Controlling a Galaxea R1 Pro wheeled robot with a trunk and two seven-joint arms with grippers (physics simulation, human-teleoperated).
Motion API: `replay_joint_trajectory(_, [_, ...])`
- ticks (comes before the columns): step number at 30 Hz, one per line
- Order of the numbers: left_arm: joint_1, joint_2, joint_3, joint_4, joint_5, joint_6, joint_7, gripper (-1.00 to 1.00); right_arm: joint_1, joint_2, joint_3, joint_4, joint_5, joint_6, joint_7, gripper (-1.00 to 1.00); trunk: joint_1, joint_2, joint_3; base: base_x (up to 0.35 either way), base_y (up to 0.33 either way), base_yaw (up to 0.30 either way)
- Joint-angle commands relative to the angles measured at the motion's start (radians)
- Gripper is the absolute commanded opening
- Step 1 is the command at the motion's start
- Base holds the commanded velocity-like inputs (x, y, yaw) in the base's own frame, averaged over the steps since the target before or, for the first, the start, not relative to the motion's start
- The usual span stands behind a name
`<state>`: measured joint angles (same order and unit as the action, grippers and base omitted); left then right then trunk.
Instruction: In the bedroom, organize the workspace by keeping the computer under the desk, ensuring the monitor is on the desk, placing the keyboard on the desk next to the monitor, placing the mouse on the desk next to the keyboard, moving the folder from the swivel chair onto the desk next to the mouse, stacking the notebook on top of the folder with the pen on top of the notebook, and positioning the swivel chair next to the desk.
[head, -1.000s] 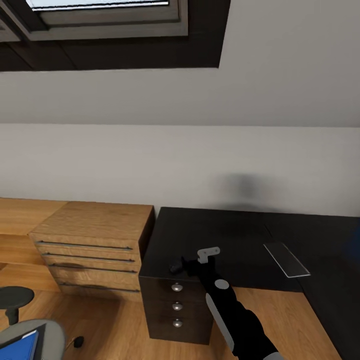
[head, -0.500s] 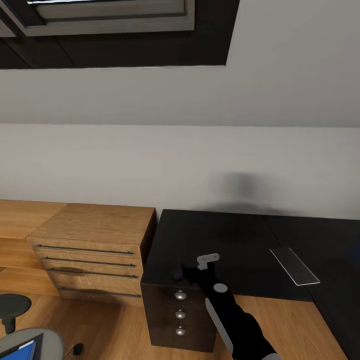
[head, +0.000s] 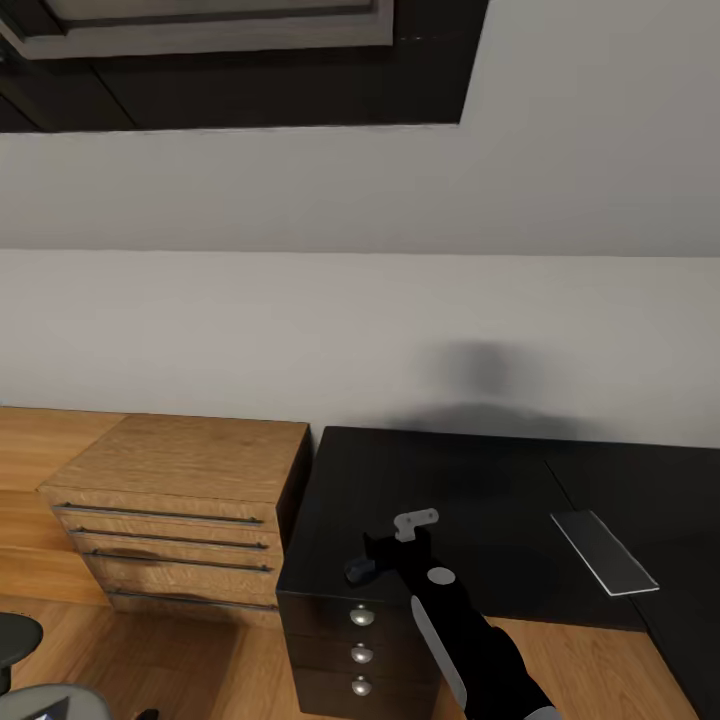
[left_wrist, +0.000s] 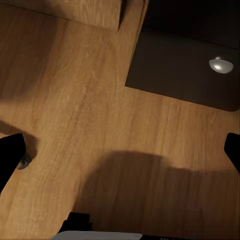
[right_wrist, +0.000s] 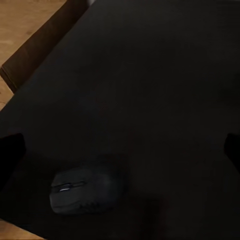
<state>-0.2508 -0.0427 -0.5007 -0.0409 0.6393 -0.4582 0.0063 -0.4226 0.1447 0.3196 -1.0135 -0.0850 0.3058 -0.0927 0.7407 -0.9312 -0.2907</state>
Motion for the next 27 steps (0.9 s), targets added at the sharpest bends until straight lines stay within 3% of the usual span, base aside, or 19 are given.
replay_joint_trajectory(1, [-0.001,0.0,-0.008,0.001,0.008,-0.004,0.001,1.0,-0.001,-0.001,0.003,-0.001,-0.009,0.005,-0.009,1.0,0.001,-0.001,-0.001,0.296,0.0,0.0])
replay_joint_trajectory(13, [-0.001,0.0,-0.007,0.001,0.008,-0.004,0.0,1.0,-0.001,0.001,0.006,0.008,-0.006,0.004,-0.011,1.0,0.001,-0.001,-0.001,0.235,0.0,0.0])
replay_joint_trajectory(21, [-0.001,-0.004,-0.009,-0.002,0.007,-0.004,-0.001,1.0,-0.002,0.017,0.011,0.07,-0.009,0.07,-0.008,1.0,0.001,-0.001,-0.001,0.032,0.0,0.0])
replay_joint_trajectory(27, [-0.001,-0.003,-0.006,-0.002,0.006,-0.004,0.0,1.0,-0.002,0.028,0.013,0.074,-0.019,0.083,-0.007,1.0,0.024,-0.043,-0.02,0.001,0.0,0.0])
